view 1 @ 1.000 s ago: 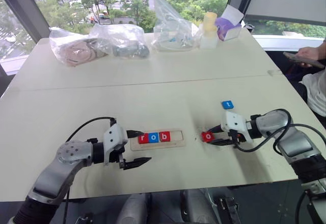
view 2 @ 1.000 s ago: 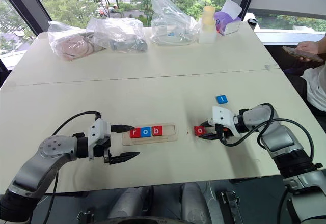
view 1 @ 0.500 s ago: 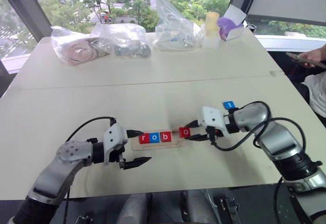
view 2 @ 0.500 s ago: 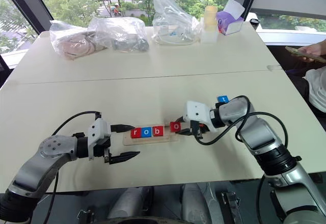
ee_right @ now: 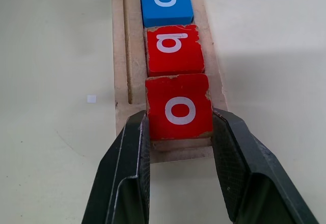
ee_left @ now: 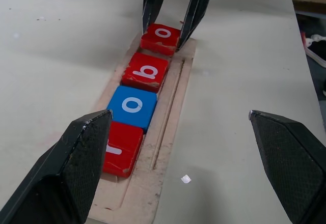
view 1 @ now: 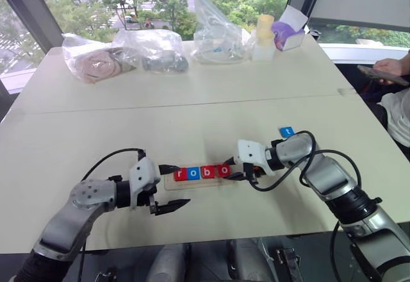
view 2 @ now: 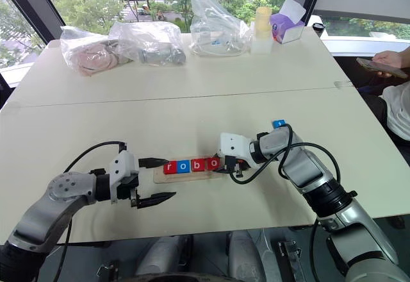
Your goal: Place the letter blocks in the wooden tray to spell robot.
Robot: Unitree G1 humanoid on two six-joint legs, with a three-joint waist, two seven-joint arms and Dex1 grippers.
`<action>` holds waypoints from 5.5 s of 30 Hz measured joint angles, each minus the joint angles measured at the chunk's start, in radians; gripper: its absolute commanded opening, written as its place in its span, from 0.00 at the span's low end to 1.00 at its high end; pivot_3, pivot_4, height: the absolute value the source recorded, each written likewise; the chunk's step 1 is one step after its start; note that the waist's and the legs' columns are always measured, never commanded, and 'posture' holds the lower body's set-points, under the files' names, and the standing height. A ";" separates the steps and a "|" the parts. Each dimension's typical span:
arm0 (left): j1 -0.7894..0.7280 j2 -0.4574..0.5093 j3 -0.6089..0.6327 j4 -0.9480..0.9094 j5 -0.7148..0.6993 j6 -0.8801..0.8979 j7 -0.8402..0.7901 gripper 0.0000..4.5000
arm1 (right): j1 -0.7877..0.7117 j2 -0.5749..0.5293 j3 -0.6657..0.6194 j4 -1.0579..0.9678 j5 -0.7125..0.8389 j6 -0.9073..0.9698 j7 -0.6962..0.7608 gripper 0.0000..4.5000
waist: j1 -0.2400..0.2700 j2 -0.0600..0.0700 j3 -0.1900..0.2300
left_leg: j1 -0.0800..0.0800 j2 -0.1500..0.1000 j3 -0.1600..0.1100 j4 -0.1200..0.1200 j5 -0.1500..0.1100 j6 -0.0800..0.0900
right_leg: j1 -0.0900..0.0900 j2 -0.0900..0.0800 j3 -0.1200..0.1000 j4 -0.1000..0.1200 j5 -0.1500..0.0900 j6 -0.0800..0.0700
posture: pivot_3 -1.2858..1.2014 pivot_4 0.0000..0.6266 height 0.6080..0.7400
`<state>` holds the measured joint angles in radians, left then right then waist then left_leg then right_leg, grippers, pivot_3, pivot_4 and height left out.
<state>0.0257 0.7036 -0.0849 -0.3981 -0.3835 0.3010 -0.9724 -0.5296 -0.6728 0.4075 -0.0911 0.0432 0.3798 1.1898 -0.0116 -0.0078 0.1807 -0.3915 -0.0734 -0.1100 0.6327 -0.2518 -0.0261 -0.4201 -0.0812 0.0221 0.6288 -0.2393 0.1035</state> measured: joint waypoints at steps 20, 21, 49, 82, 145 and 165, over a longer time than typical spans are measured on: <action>0.011 0.004 0.001 -0.003 0.000 0.000 0.009 1.00 | -0.059 0.004 -0.045 0.010 0.011 0.039 -0.022 0.98 | 0.002 0.000 0.000 | 0.000 0.000 0.000 0.000 0.000 0.000 | 0.000 0.000 0.000 0.000 0.000 0.000 | 0.52 0.24 1.00; 0.012 0.004 0.001 -0.003 0.000 0.000 0.010 1.00 | -0.058 -0.008 -0.051 0.025 0.009 0.030 -0.025 0.98 | 0.002 0.000 0.000 | 0.000 0.000 0.000 0.000 0.000 0.000 | 0.000 0.000 0.000 0.000 0.000 0.000 | 0.52 0.24 1.00; 0.020 0.005 0.003 -0.017 -0.001 0.004 0.011 1.00 | -0.033 0.022 -0.057 0.076 -0.030 -0.016 -0.080 0.98 | -0.001 0.000 0.000 | 0.000 0.000 0.000 0.000 0.000 0.000 | 0.000 0.000 0.000 0.001 0.000 0.000 | 0.52 0.24 1.00; 0.019 0.005 0.023 -0.049 -0.018 0.043 0.021 1.00 | -0.040 0.018 -0.132 0.076 -0.052 0.032 -0.153 0.98 | 0.004 0.000 0.000 | 0.000 -0.001 0.000 0.000 0.000 0.000 | 0.000 0.001 0.000 0.001 0.000 0.000 | 0.52 0.24 1.00; 0.005 -0.026 -0.006 -0.010 0.000 0.016 0.004 1.00 | 0.311 0.471 -0.488 -0.682 0.285 1.227 -1.074 0.99 | -0.003 0.000 -0.005 | 0.001 0.001 0.000 0.000 0.001 -0.001 | 0.000 0.002 0.000 0.001 -0.001 -0.004 | 0.52 0.24 1.00; -0.036 -0.041 -0.020 0.034 0.016 -0.013 0.006 1.00 | 0.151 -0.302 -0.165 0.063 0.167 -0.061 0.001 0.99 | -0.004 -0.001 -0.001 | 0.002 0.001 0.001 0.000 0.000 0.000 | 0.003 0.002 -0.001 -0.001 -0.001 0.001 | 0.52 0.24 1.00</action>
<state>-0.0099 0.6622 -0.1044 -0.3639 -0.3672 0.2878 -0.9666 -0.3789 -0.9746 0.2425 -0.0283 0.2098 0.3186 1.1908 -0.0157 -0.0090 0.1799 -0.3898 -0.0729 -0.1090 0.6326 -0.2518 -0.0257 -0.4171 -0.0795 0.0210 0.6278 -0.2401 0.1044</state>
